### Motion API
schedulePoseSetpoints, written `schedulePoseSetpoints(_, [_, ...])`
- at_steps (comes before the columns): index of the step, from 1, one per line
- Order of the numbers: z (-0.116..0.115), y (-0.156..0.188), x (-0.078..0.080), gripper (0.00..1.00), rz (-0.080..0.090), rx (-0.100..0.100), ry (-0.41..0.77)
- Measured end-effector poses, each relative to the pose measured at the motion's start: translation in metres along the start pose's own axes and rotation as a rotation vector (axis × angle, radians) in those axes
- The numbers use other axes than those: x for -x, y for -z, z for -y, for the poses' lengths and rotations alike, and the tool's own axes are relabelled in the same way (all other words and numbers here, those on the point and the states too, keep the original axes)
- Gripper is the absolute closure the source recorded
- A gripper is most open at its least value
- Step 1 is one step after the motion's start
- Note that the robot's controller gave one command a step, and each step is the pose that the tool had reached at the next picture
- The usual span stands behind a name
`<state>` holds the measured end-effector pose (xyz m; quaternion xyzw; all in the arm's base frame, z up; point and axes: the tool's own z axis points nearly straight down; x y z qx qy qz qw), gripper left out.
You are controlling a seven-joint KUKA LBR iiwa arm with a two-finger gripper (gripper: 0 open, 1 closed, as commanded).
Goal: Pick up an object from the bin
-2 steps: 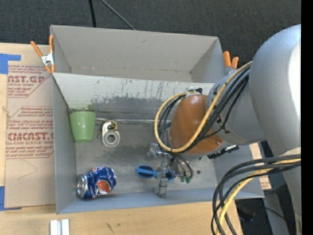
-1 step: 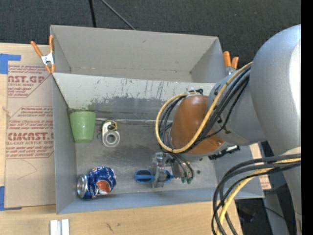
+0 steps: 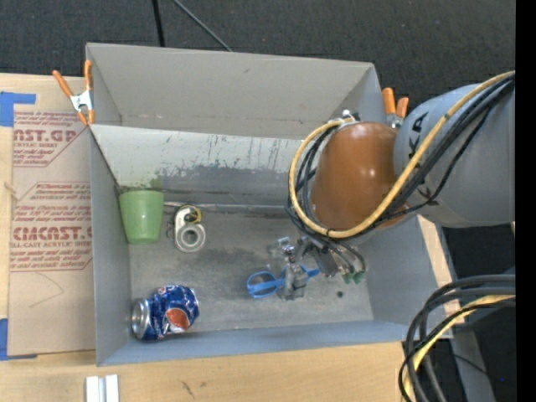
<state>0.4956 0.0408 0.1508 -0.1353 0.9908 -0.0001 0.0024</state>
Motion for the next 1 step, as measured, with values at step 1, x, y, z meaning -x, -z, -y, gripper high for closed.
schedulePoseSetpoints(1, [0.0064, 0.1063, 0.0167, 1.00, 0.006, -0.002, -0.011])
